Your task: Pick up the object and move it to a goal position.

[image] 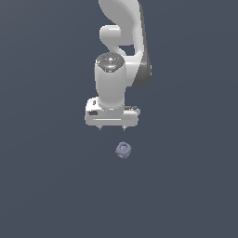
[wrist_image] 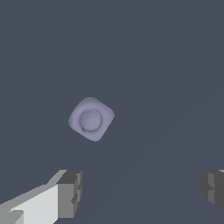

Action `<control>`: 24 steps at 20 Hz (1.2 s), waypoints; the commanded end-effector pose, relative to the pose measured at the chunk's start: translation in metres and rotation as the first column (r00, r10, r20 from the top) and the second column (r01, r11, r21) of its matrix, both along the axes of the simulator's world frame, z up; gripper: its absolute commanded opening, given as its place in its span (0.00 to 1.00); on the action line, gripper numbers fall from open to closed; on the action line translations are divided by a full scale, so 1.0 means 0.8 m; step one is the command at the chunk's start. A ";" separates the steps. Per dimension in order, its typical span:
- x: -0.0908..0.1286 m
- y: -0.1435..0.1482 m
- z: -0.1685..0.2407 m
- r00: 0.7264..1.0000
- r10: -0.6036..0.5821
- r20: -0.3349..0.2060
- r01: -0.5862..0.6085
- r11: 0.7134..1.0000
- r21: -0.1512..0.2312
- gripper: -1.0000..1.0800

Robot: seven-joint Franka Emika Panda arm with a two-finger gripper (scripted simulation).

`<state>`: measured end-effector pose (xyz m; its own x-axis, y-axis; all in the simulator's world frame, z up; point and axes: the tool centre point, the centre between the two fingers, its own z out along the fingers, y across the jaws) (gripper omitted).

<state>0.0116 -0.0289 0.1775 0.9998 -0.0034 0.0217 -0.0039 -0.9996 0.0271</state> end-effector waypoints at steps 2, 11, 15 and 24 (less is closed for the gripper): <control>0.000 0.000 0.000 1.000 0.000 0.000 0.000 1.000 0.000 0.96; 0.009 0.023 0.007 1.000 0.013 0.003 -0.013 1.000 -0.007 0.96; 0.009 0.022 0.006 1.000 0.009 0.003 -0.009 1.000 -0.006 0.96; 0.016 0.028 -0.010 0.997 -0.074 0.001 0.074 0.997 0.003 0.96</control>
<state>0.0231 -0.0074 0.1731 0.9980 -0.0584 0.0240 -0.0590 -0.9979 0.0258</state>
